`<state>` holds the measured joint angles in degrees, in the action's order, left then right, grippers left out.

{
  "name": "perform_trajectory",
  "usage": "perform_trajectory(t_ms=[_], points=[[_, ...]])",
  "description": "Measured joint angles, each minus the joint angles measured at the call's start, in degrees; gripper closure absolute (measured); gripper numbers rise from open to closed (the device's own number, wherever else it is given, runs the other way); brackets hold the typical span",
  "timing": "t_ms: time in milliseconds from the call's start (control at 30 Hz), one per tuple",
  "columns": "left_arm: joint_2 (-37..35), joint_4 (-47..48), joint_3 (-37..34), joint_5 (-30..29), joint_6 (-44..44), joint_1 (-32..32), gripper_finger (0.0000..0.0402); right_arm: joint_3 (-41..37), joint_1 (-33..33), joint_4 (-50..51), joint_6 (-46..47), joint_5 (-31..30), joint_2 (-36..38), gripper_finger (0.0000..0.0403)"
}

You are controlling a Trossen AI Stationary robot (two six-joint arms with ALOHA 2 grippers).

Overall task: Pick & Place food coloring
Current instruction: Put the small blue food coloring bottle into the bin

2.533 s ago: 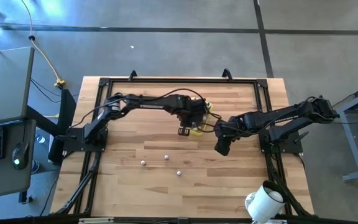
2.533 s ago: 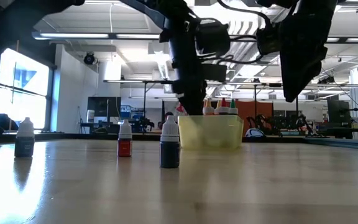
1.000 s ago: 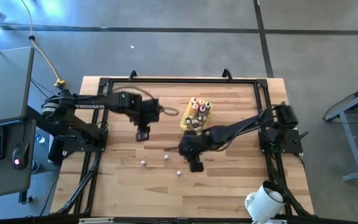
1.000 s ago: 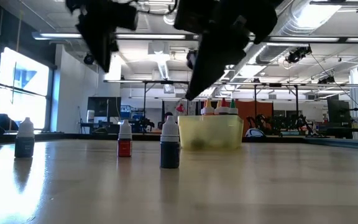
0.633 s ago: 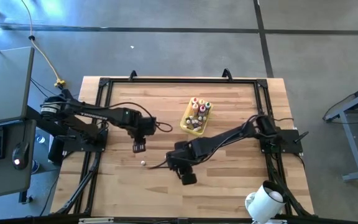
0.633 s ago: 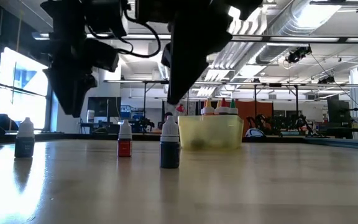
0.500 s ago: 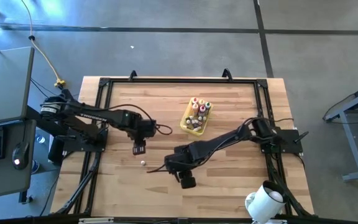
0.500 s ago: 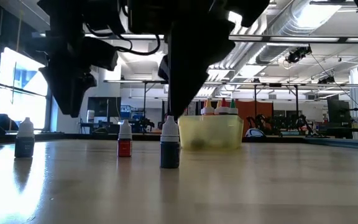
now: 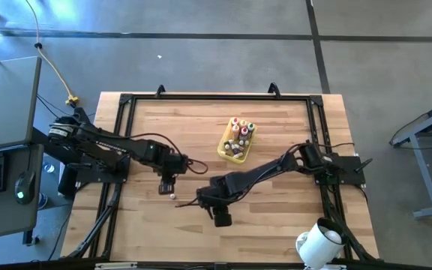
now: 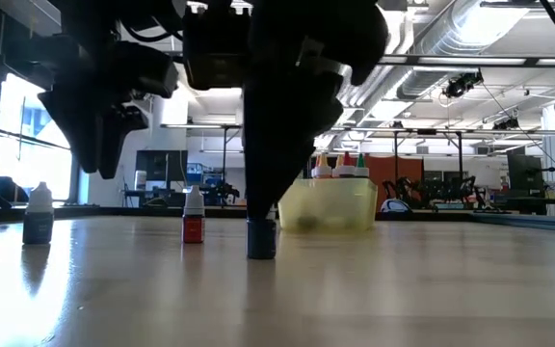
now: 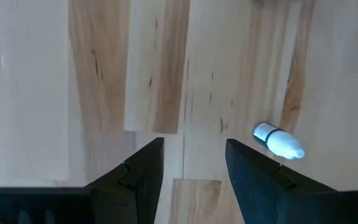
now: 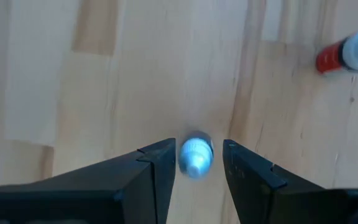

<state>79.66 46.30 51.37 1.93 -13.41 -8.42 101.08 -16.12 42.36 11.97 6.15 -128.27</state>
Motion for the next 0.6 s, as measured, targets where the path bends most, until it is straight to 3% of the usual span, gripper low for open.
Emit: perform_trajectory(t_ms=[233, 600], points=[[0.00, 0.09, 0.00, -0.04, -0.87, -0.24, 0.0232, -3.28, 0.19, -0.79, -1.61, 0.28, -0.09, 0.0280], [0.00, 0.20, 0.00, -0.06, -0.85, -0.25, 0.0232, -6.27, 1.86, -6.21, -2.88, 2.16, 0.33, 0.0339]])
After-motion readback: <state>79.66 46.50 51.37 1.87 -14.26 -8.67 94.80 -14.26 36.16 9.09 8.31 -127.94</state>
